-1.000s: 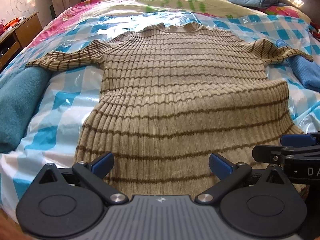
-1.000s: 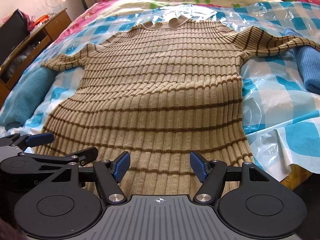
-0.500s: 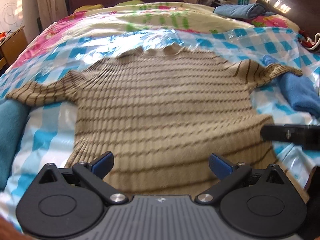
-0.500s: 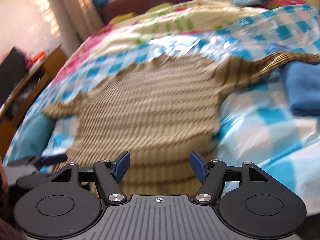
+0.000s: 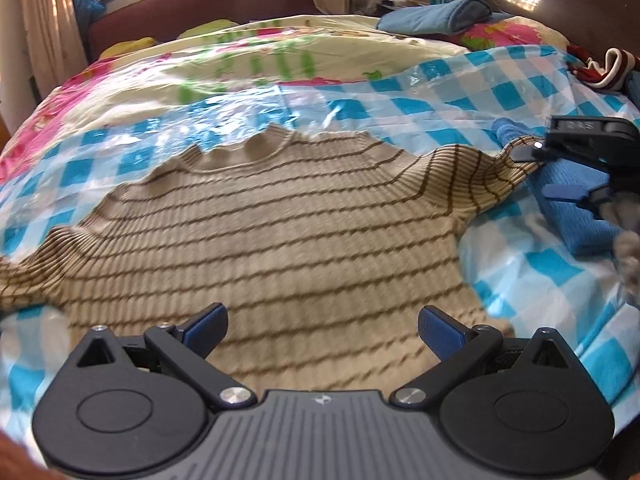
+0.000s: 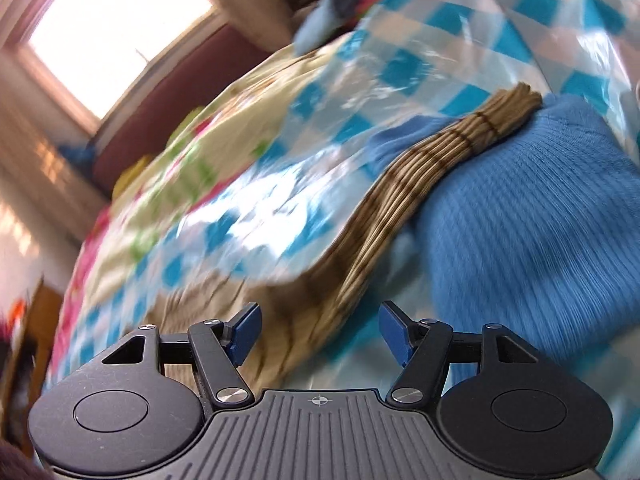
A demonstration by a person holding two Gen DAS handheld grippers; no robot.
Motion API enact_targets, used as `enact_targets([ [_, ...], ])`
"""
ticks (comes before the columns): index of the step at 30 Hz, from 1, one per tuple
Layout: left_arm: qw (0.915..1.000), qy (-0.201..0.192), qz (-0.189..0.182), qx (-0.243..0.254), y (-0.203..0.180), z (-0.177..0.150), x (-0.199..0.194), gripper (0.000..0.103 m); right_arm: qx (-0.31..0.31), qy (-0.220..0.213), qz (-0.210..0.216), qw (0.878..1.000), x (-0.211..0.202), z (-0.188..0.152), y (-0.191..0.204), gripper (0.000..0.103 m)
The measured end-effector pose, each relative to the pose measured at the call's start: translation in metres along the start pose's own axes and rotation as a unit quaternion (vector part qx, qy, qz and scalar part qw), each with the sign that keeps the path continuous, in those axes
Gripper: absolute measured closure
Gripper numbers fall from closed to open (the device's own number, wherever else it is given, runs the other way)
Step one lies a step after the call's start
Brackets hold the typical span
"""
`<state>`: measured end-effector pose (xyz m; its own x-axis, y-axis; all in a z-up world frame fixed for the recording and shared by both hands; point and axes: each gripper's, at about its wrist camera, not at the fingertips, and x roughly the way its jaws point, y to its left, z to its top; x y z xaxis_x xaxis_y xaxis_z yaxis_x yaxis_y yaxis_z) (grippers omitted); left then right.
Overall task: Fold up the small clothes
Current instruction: 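Grasp the sweater sleeve nearest the right tool with the right gripper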
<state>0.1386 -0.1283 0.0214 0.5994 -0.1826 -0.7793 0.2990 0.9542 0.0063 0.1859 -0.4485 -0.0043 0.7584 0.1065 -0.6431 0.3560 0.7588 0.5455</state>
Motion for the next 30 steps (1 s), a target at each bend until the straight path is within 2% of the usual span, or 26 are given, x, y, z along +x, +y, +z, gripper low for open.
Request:
enact_targets([
  [2, 1.0000, 0.000, -0.005, -0.002, -0.004, 0.005, 0.007, 0.000, 0.036, -0.011, 0.002, 0.999, 0.015, 0.008, -0.012, 0.040],
  [5, 1.0000, -0.002, -0.008, -0.001, -0.009, 0.008, 0.016, 0.000, 0.084, -0.037, 0.002, 0.996, 0.028, 0.014, -0.030, 0.051],
  [7, 0.9999, 0.001, -0.010, -0.002, -0.010, 0.007, 0.021, 0.000, 0.094, -0.053, -0.003, 0.994, 0.033, 0.016, -0.035, 0.072],
  [8, 0.9999, 0.003, -0.013, -0.006, -0.009, 0.005, 0.022, 0.000, 0.091, -0.058, -0.006, 0.994, 0.035, 0.017, -0.036, 0.078],
  [9, 0.9998, 0.006, -0.015, -0.010, -0.009, 0.004, 0.023, 0.000, 0.091, -0.062, -0.006, 0.994, 0.035, 0.017, -0.036, 0.088],
  [10, 0.9997, 0.009, -0.018, -0.014, -0.007, 0.002, 0.025, 0.000, 0.095, -0.064, -0.001, 0.993, 0.035, 0.016, -0.038, 0.093],
  [14, 0.9992, 0.013, -0.021, -0.031, 0.004, -0.005, 0.024, 0.000, 0.118, -0.097, 0.042, 0.987, 0.012, 0.017, -0.036, 0.095],
  [17, 0.9981, 0.011, -0.024, -0.055, 0.019, -0.009, 0.023, 0.000, 0.105, -0.121, 0.073, 0.984, -0.006, 0.023, -0.013, 0.095],
  [20, 0.9966, 0.001, -0.018, -0.080, 0.041, -0.014, 0.015, 0.000, 0.021, -0.136, 0.097, 0.986, -0.015, 0.024, 0.043, 0.095],
  [22, 0.9958, -0.009, -0.003, -0.091, 0.057, -0.019, 0.008, 0.000, -0.081, -0.139, 0.110, 0.981, -0.016, 0.013, 0.096, 0.095],
  [23, 0.9953, -0.015, 0.007, -0.096, 0.065, -0.023, 0.004, 0.000, -0.142, -0.136, 0.110, 0.974, -0.012, 0.001, 0.123, 0.095],
  [24, 0.9948, -0.020, 0.019, -0.098, 0.074, -0.028, 0.000, 0.000, -0.215, -0.125, 0.110, 0.962, -0.006, -0.014, 0.152, 0.095],
  [25, 0.9943, -0.025, 0.033, -0.098, 0.081, -0.033, -0.003, 0.000, -0.293, -0.109, 0.108, 0.944, 0.003, -0.036, 0.180, 0.095],
  [27, 0.9928, -0.031, 0.063, -0.098, 0.094, -0.045, -0.008, 0.000, -0.410, -0.063, 0.108, 0.903, 0.021, -0.082, 0.217, 0.094],
  [29, 0.9907, -0.034, 0.081, -0.103, 0.107, -0.058, -0.010, 0.000, -0.498, -0.006, 0.111, 0.860, 0.039, -0.130, 0.231, 0.093],
  [30, 0.9899, -0.032, 0.086, -0.108, 0.113, -0.064, -0.010, 0.000, -0.541, 0.012, 0.105, 0.834, 0.045, -0.153, 0.234, 0.093],
])
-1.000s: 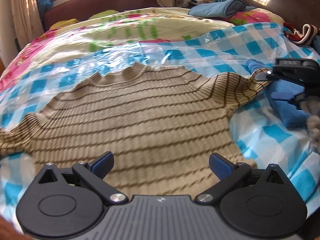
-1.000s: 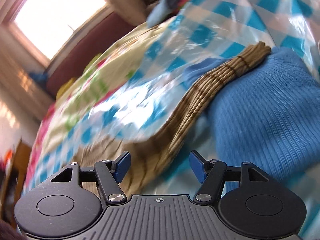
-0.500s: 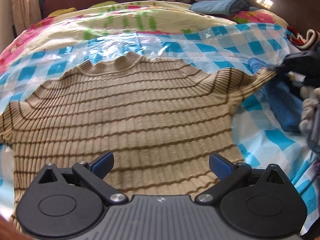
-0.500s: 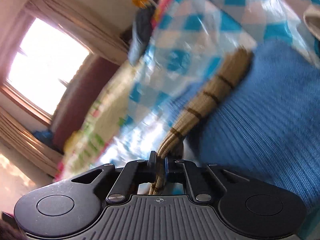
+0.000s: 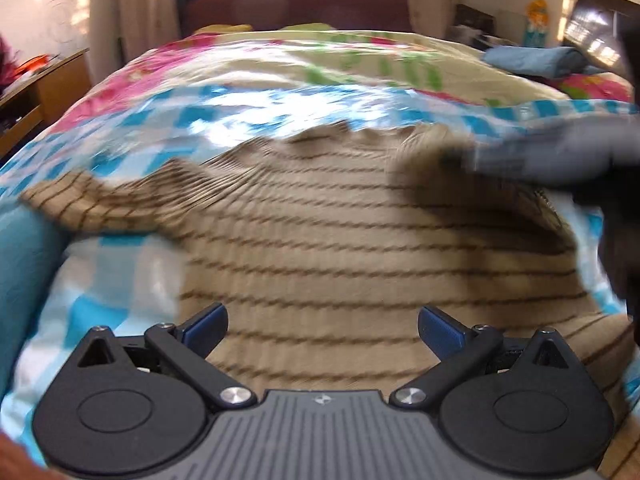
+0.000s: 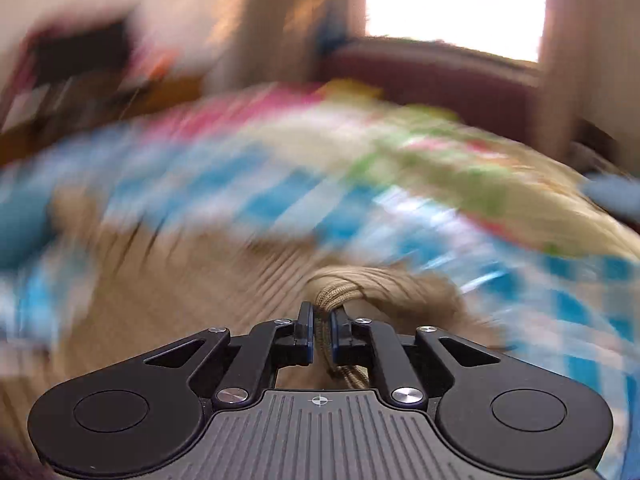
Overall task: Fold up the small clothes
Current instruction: 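Grasp the sweater sleeve nearest the right tool with the right gripper, then lift the held sleeve and fold it across the sweater body with the right gripper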
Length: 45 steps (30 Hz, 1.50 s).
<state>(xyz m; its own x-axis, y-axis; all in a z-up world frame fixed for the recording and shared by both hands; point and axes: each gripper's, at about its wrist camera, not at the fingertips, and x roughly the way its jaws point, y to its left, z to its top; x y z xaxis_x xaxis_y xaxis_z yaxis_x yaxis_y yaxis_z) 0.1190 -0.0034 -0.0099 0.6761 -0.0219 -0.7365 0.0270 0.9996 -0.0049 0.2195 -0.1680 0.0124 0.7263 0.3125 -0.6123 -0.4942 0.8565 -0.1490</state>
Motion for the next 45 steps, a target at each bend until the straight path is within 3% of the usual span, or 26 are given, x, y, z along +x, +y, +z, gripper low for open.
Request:
enact_targets([
  [3, 0.9999, 0.005, 0.001, -0.016, 0.017, -0.009, 0.006, 0.000, -0.078, 0.041, -0.005, 0.996, 0.005, -0.024, 0.038, 0.092],
  [7, 0.9991, 0.007, -0.018, -0.039, 0.026, -0.011, 0.012, 0.000, -0.054, 0.069, 0.008, 0.996, -0.008, -0.028, 0.036, 0.084],
  [10, 0.9986, 0.005, -0.027, -0.044, 0.029, -0.012, 0.012, 0.000, 0.029, 0.084, 0.041, 0.995, -0.010, -0.017, 0.013, 0.072],
  [12, 0.9983, 0.002, -0.031, -0.049, 0.032, -0.012, 0.011, 0.000, 0.102, 0.082, 0.060, 0.990, -0.007, -0.008, -0.007, 0.070],
  [15, 0.9976, 0.001, -0.035, -0.060, 0.036, -0.011, 0.011, 0.000, 0.209, 0.072, 0.066, 0.973, 0.011, 0.004, -0.035, 0.070],
  [19, 0.9969, 0.001, -0.038, -0.068, 0.039, -0.011, 0.013, 0.000, 0.308, 0.098, 0.017, 0.946, 0.058, 0.004, -0.058, 0.069],
  [21, 0.9971, -0.002, -0.036, -0.066, 0.039, -0.012, 0.013, 0.000, 0.351, 0.102, 0.013, 0.931, 0.073, -0.002, -0.064, 0.070],
  [23, 0.9974, -0.002, -0.034, -0.063, 0.037, -0.012, 0.014, 0.000, 0.386, 0.090, 0.015, 0.918, 0.078, -0.004, -0.068, 0.078],
  [24, 0.9975, -0.002, -0.034, -0.062, 0.036, -0.012, 0.014, 0.000, 0.404, 0.085, 0.027, 0.910, 0.078, -0.004, -0.070, 0.089],
  [27, 0.9978, -0.002, -0.034, -0.057, 0.034, -0.012, 0.015, 0.000, 0.441, 0.049, 0.052, 0.895, 0.064, 0.001, -0.079, 0.093],
  [30, 0.9976, -0.006, -0.036, -0.059, 0.034, -0.012, 0.014, 0.000, 0.440, -0.018, 0.029, 0.897, 0.029, 0.018, -0.093, 0.093],
  [34, 0.9970, -0.012, -0.038, -0.066, 0.037, -0.011, 0.012, 0.000, 0.351, -0.086, -0.020, 0.932, -0.007, 0.055, -0.086, 0.093],
  [36, 0.9968, -0.014, -0.038, -0.068, 0.038, -0.010, 0.011, 0.000, 0.307, -0.077, 0.004, 0.949, -0.001, 0.069, -0.062, 0.091],
  [40, 0.9969, -0.018, -0.033, -0.069, 0.040, -0.011, 0.009, 0.000, 0.191, 0.012, 0.089, 0.977, 0.039, 0.073, 0.014, 0.086],
  [42, 0.9969, -0.020, -0.032, -0.068, 0.041, -0.011, 0.008, 0.000, 0.170, 0.033, 0.106, 0.979, 0.045, 0.065, 0.032, 0.085],
  [45, 0.9967, -0.018, -0.037, -0.070, 0.042, -0.011, 0.009, 0.000, 0.192, 0.030, 0.100, 0.976, 0.028, 0.052, 0.016, 0.082],
])
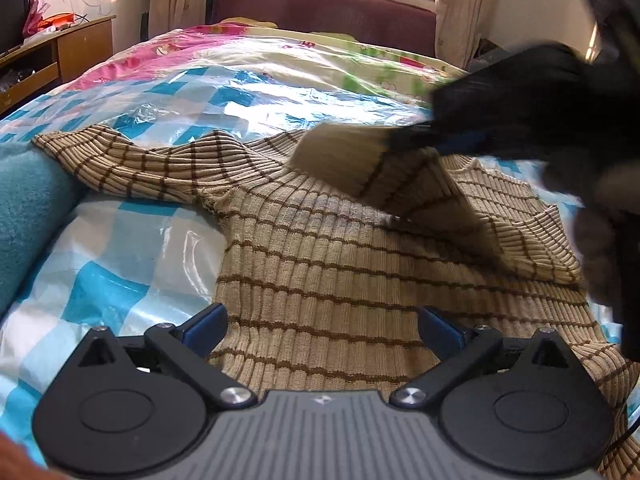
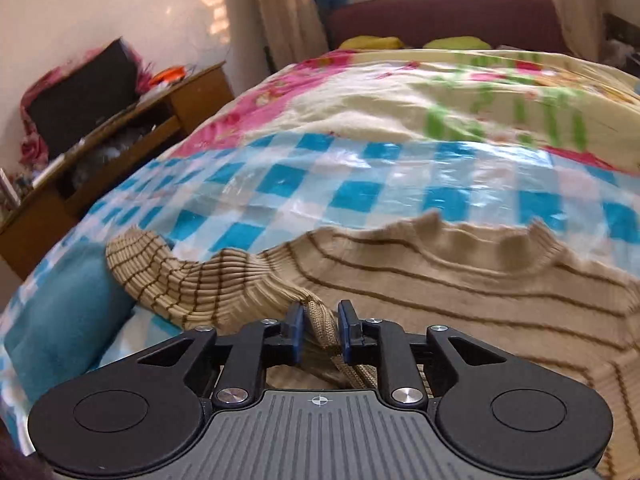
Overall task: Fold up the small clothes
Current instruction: 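Lift the held sleeve and fold it across the sweater body with the right gripper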
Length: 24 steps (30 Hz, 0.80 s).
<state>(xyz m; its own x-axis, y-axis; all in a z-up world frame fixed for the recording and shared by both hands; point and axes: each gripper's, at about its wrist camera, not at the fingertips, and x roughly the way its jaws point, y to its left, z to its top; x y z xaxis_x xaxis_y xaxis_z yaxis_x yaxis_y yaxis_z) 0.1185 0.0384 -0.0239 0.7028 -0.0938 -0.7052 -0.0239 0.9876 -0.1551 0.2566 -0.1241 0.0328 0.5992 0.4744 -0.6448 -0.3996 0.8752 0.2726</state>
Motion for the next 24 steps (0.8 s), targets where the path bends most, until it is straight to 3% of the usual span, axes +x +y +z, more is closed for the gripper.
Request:
enact_targets([
  [4, 1.0000, 0.000, 0.002, -0.001, 0.000, 0.000, 0.002, 0.000, -0.006, -0.014, -0.059, 0.998, -0.033, -0.006, -0.040, 0.078],
  [9, 0.9998, 0.010, 0.014, 0.005, -0.004, -0.002, 0.009, 0.000, 0.016, 0.003, -0.019, 1.000, -0.038, -0.019, -0.051, 0.078],
  [12, 0.9997, 0.010, 0.018, 0.013, -0.007, -0.004, 0.009, 0.000, 0.033, 0.010, -0.021, 0.999, -0.022, -0.021, -0.046, 0.077],
  [16, 0.9998, 0.004, 0.013, 0.015, -0.007, -0.003, 0.006, 0.000, 0.093, 0.016, -0.028, 0.995, 0.001, -0.013, -0.062, 0.065],
  [21, 1.0000, 0.000, 0.006, 0.004, -0.003, -0.001, 0.004, 0.000, 0.167, 0.055, -0.013, 0.984, 0.049, -0.002, -0.082, 0.063],
  [23, 1.0000, 0.001, 0.003, -0.002, 0.000, 0.000, 0.004, 0.000, 0.191, 0.050, -0.006, 0.980, 0.058, -0.001, -0.083, 0.075],
  [24, 1.0000, 0.001, 0.002, -0.004, 0.001, 0.000, 0.004, 0.000, 0.196, 0.045, -0.002, 0.980, 0.059, 0.000, -0.081, 0.088],
])
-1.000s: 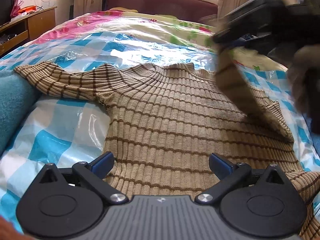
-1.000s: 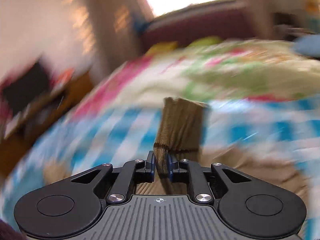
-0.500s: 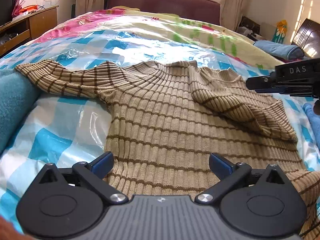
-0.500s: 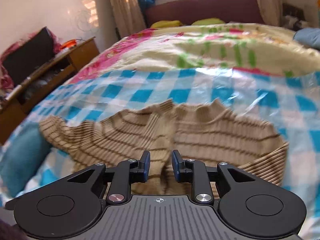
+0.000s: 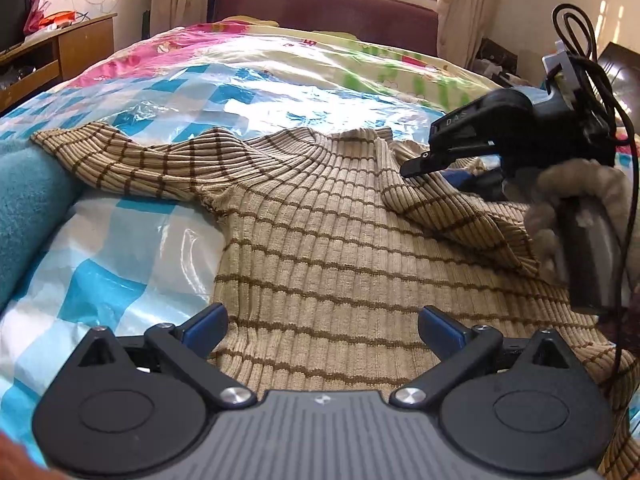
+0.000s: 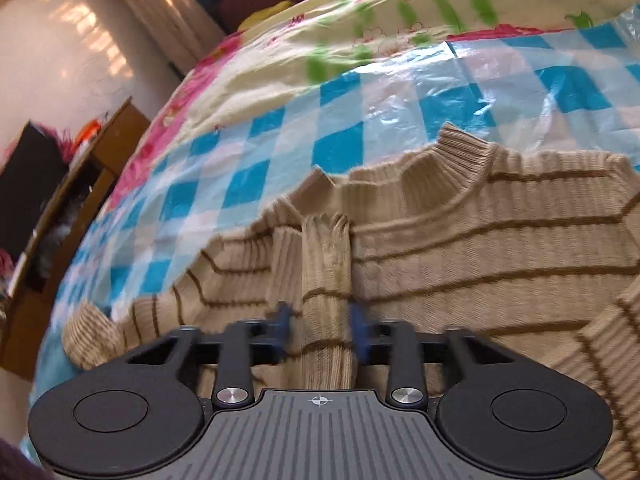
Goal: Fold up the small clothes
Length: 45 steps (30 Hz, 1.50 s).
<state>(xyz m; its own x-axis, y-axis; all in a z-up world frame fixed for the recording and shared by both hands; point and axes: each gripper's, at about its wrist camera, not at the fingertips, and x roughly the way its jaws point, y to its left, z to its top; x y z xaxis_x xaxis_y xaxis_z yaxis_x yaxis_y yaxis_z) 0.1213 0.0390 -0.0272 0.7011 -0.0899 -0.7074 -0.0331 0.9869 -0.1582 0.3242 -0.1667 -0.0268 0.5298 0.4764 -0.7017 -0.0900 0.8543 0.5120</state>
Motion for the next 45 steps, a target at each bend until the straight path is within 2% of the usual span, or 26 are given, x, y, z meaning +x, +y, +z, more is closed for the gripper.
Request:
enact_targets([
  [2, 1.0000, 0.000, -0.001, -0.005, 0.002, 0.000, 0.000, 0.000, -0.007, -0.025, 0.012, 1.000, -0.007, -0.001, 0.013, 0.090],
  [5, 1.0000, -0.003, 0.001, -0.009, 0.004, 0.001, -0.001, 0.000, -0.109, -0.066, 0.005, 0.992, -0.020, -0.015, 0.053, 0.090],
  [6, 0.9999, -0.003, 0.002, -0.010, 0.004, 0.001, 0.000, 0.000, -0.150, -0.059, 0.009, 0.987, -0.020, -0.022, 0.067, 0.086],
  [8, 0.9999, -0.001, 0.003, -0.010, 0.004, 0.001, 0.000, 0.000, -0.223, -0.016, 0.031, 0.974, -0.018, -0.041, 0.088, 0.083],
  [10, 1.0000, -0.002, 0.005, -0.008, 0.003, 0.001, 0.000, 0.000, -0.267, 0.002, 0.035, 0.963, -0.022, -0.058, 0.095, 0.077],
  [11, 1.0000, -0.004, 0.006, -0.006, 0.003, 0.000, -0.001, 0.000, -0.274, 0.005, 0.037, 0.961, -0.027, -0.062, 0.094, 0.077],
  [16, 0.9999, -0.006, 0.008, -0.002, 0.001, 0.000, -0.001, 0.000, -0.239, -0.011, 0.049, 0.970, -0.072, -0.050, 0.055, 0.068],
  [18, 0.9999, -0.009, 0.011, -0.004, 0.002, 0.001, -0.001, 0.000, -0.241, -0.026, 0.026, 0.970, -0.085, -0.041, 0.037, 0.068],
  [20, 0.9997, -0.020, 0.011, -0.012, 0.004, 0.005, -0.003, 0.000, -0.246, -0.032, -0.019, 0.968, -0.088, -0.034, 0.018, 0.068],
  [24, 0.9986, -0.048, 0.020, 0.003, 0.001, 0.022, -0.002, 0.000, -0.296, -0.003, -0.104, 0.950, -0.075, -0.025, -0.019, 0.068],
  [26, 0.9976, -0.057, 0.032, 0.021, -0.003, 0.034, 0.006, 0.000, -0.310, 0.009, -0.124, 0.943, -0.072, -0.020, -0.034, 0.068],
  [30, 0.9966, -0.044, 0.045, 0.052, -0.010, 0.051, 0.035, 0.000, -0.353, 0.034, -0.129, 0.926, -0.069, -0.013, -0.053, 0.063],
  [34, 0.9940, -0.039, 0.064, 0.080, -0.014, 0.051, 0.049, 0.000, -0.392, 0.034, -0.125, 0.911, -0.075, -0.006, -0.055, 0.062],
  [37, 0.9929, -0.029, 0.074, 0.088, -0.015, 0.050, 0.056, 0.000, -0.426, 0.072, -0.127, 0.893, -0.062, -0.004, -0.055, 0.063],
  [39, 0.9923, -0.028, 0.077, 0.093, -0.017, 0.050, 0.057, 0.000, -0.432, 0.087, -0.126, 0.889, -0.055, -0.002, -0.056, 0.065],
  [40, 0.9917, -0.027, 0.079, 0.098, -0.018, 0.051, 0.058, 0.000, -0.428, 0.094, -0.124, 0.890, -0.053, -0.001, -0.055, 0.075],
  [41, 0.9909, -0.027, 0.082, 0.103, -0.019, 0.051, 0.059, 0.000, -0.426, 0.100, -0.122, 0.891, -0.054, -0.001, -0.053, 0.080],
  [42, 0.9902, -0.027, 0.087, 0.106, -0.019, 0.052, 0.061, 0.000, -0.430, 0.101, -0.127, 0.888, -0.055, -0.004, -0.051, 0.091],
  [43, 0.9894, -0.028, 0.094, 0.108, -0.019, 0.054, 0.064, 0.001, -0.438, 0.097, -0.139, 0.883, -0.056, -0.007, -0.049, 0.096],
  [44, 0.9881, -0.031, 0.104, 0.109, -0.019, 0.056, 0.067, 0.007, -0.437, 0.092, -0.147, 0.883, -0.058, -0.007, -0.048, 0.098],
  [45, 0.9867, -0.033, 0.115, 0.110, -0.019, 0.059, 0.070, 0.009, -0.424, 0.084, -0.153, 0.889, -0.061, -0.005, -0.050, 0.100],
])
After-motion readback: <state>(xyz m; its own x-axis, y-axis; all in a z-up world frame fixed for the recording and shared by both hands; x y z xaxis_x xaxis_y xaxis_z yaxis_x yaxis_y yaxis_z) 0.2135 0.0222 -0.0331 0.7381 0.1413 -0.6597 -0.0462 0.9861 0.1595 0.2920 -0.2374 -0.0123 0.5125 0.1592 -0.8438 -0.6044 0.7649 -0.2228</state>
